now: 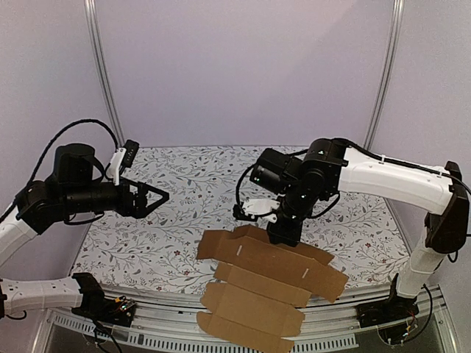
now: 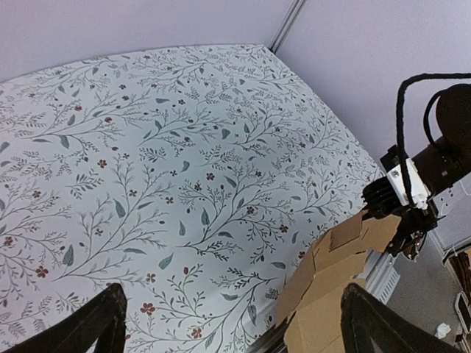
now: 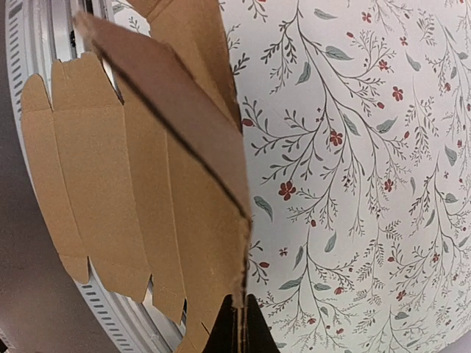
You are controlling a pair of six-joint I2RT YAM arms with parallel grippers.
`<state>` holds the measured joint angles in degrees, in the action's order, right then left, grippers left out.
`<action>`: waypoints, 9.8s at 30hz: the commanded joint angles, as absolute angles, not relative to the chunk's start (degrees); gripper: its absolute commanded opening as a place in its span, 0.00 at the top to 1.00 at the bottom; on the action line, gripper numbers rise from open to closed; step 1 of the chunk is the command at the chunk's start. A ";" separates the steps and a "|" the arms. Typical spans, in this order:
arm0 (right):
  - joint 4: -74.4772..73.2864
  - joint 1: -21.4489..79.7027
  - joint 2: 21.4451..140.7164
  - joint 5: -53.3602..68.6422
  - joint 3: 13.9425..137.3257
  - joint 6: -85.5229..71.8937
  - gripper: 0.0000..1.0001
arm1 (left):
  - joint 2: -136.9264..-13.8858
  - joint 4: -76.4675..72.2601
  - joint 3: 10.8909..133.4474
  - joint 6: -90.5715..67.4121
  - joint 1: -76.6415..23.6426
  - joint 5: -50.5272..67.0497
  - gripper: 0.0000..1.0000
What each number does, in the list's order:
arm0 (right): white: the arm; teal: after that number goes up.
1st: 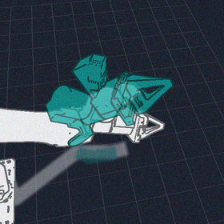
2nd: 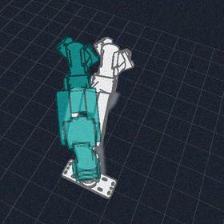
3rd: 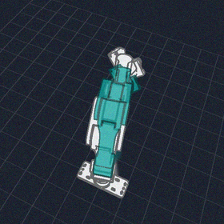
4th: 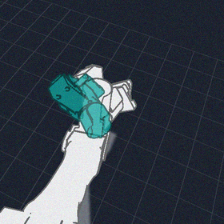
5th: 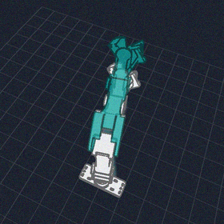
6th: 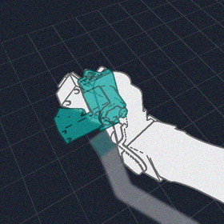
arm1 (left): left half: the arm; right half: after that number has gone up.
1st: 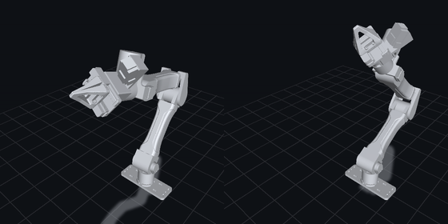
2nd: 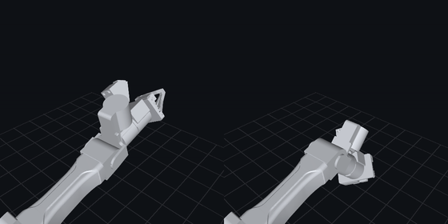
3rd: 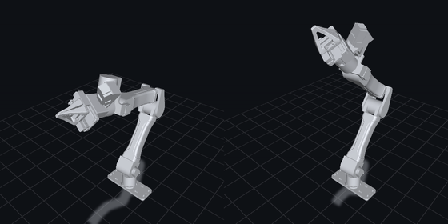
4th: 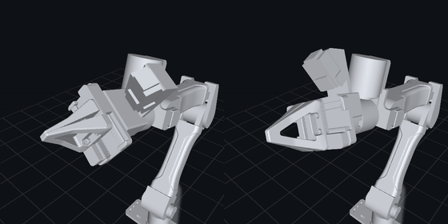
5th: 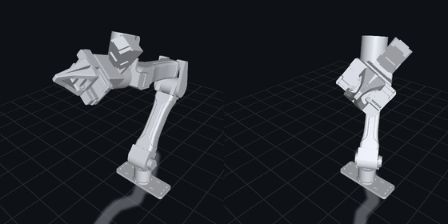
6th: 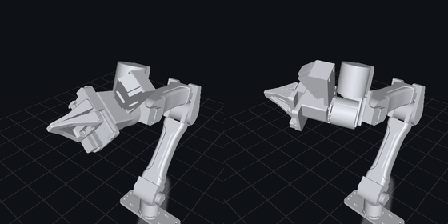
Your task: Fold the paper box
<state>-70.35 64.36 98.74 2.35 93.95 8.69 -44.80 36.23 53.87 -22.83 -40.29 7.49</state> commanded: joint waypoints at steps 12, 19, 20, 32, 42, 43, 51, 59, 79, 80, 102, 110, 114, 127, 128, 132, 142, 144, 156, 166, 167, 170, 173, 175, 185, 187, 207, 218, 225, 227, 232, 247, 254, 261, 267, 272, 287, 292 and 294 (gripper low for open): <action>-73.44 65.00 108.13 -1.84 106.44 21.62 1.00 | -48.64 22.81 41.53 -31.61 -47.80 8.50 0.01; -74.62 64.99 110.71 -0.88 108.02 21.28 1.00 | -51.36 20.78 40.06 -30.38 -52.30 5.69 0.12; -74.62 65.03 110.86 -0.68 108.09 21.19 1.00 | -52.07 20.67 40.27 -30.06 -53.04 5.17 0.15; -74.70 64.96 111.27 -0.65 108.11 19.17 1.00 | -57.87 20.46 40.86 -26.08 -59.06 -2.11 0.42; -73.84 64.43 111.62 1.64 108.09 17.94 1.00 | -60.56 19.93 40.45 -24.81 -62.36 -3.94 0.52; -73.79 64.39 111.62 1.73 108.10 17.89 1.00 | -60.82 19.84 40.37 -24.80 -62.56 -3.95 0.53; -73.54 64.20 111.40 2.02 108.05 17.19 1.00 | -62.87 18.89 39.99 -24.60 -63.37 -4.29 0.71; -73.56 64.08 110.91 2.14 107.88 16.71 1.00 | -62.63 19.07 39.75 -24.20 -63.44 -5.28 0.99; -56.98 53.39 97.89 18.47 89.09 15.29 0.63 | -58.85 18.13 37.44 -21.65 -63.46 -4.93 1.00; -56.31 52.57 97.33 19.29 88.13 15.29 0.63 | -58.99 18.05 37.51 -21.57 -63.46 -4.83 1.00; -51.84 51.83 87.40 18.11 75.27 14.88 0.70 | -59.24 19.17 38.38 -21.27 -63.50 -6.42 1.00; -52.34 51.79 87.28 15.40 74.88 14.81 0.85 | -59.17 19.57 38.67 -21.35 -63.48 -6.38 1.00; -52.38 51.91 87.26 15.49 74.84 14.80 0.98 | -59.18 19.77 38.76 -21.53 -63.48 -6.69 1.00; -52.64 55.97 86.46 8.71 75.21 14.00 1.00 | -58.86 27.15 45.19 -22.40 -63.46 -13.79 0.46; -52.63 56.18 86.32 8.44 75.35 13.86 1.00 | -58.79 28.18 46.20 -22.27 -63.50 -14.72 0.43; -53.06 56.44 85.88 9.06 76.14 13.84 1.00 | -58.24 29.93 49.69 -21.72 -63.46 -16.45 0.39; -53.03 58.33 85.34 8.52 77.49 13.14 1.00 | -64.64 31.47 59.41 -21.97 -63.30 -17.17 1.00; -53.00 58.53 85.34 8.20 77.75 12.97 1.00 | -66.28 31.63 60.56 -22.09 -63.34 -16.98 1.00; -51.20 59.04 84.57 6.59 77.96 11.35 1.00 | -72.18 31.84 60.85 -23.52 -63.28 -13.02 1.00; -50.08 59.45 85.23 5.11 78.64 10.39 1.00 | -74.27 28.92 60.14 -23.64 -63.46 -4.77 1.00; -49.84 59.55 85.18 5.03 78.66 10.31 1.00 | -74.65 28.61 60.00 -23.52 -63.46 -4.53 1.00; -49.50 59.97 85.27 4.69 78.75 10.03 1.00 | -75.88 27.65 59.62 -23.46 -63.48 -3.87 1.00; -49.26 60.31 85.42 4.74 78.75 9.77 1.00 | -76.95 26.17 59.50 -23.45 -63.51 -3.15 1.00; -49.13 60.52 85.67 4.83 78.75 9.61 1.00 | -77.41 25.34 59.67 -23.50 -63.46 -2.42 1.00; -48.21 61.48 86.39 5.24 78.37 8.71 1.00 | -77.85 21.76 59.35 -23.96 -63.46 -3.91 1.00; -48.01 61.80 86.46 5.27 78.31 8.53 1.00 | -78.24 21.14 59.24 -24.15 -63.47 -4.81 1.00; -47.47 62.79 85.15 1.11 77.61 6.28 1.00 | -74.10 23.15 54.95 -27.48 -63.50 -9.85 1.00; -48.00 58.58 85.21 8.02 77.38 4.72 1.00 | -65.85 25.63 45.16 -30.68 -63.46 -14.66 1.00; -47.77 57.97 85.52 11.16 77.61 3.79 1.00 | -67.23 26.30 42.86 -34.06 -63.37 -21.85 1.00; -47.35 57.90 85.52 12.31 77.40 3.53 1.00 | -67.98 25.49 42.60 -34.47 -63.28 -23.00 1.00; -45.13 57.89 85.03 14.98 76.39 2.43 0.99 | -70.19 22.56 41.77 -35.61 -62.96 -24.42 1.00; -43.35 57.48 85.67 15.20 75.32 0.44 0.99 | -73.18 21.24 40.52 -36.17 -62.68 -25.27 1.00; -43.00 57.29 86.19 14.62 75.57 0.26 0.99 | -72.23 17.72 39.42 -35.23 -62.67 -18.37 1.00; -42.87 57.26 86.30 13.72 75.61 0.26 0.99 | -71.70 13.06 38.85 -33.94 -62.67 -12.09 1.00; -42.21 57.29 86.74 14.45 75.59 0.27 0.99 | -74.25 9.89 38.85 -34.15 -62.73 -9.90 1.00; -41.86 57.29 86.84 14.67 75.46 -1.63 0.99 | -76.47 8.65 39.34 -35.05 -62.76 -9.60 1.00; -43.58 57.26 86.96 9.20 74.72 1.23 1.00 | -68.98 18.90 41.83 -33.02 -62.60 -15.30 1.00; -44.86 57.36 87.93 6.36 75.51 3.68 1.00 | -64.30 24.12 43.48 -30.74 -62.44 -15.91 1.00; -45.25 57.92 88.30 4.82 75.75 4.84 1.00 | -62.35 26.10 43.97 -30.31 -62.33 -16.71 1.00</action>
<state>-43.94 57.67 86.91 8.80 75.24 1.85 -65.56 19.88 41.95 -32.53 -62.67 -14.68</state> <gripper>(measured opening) 0.007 0.005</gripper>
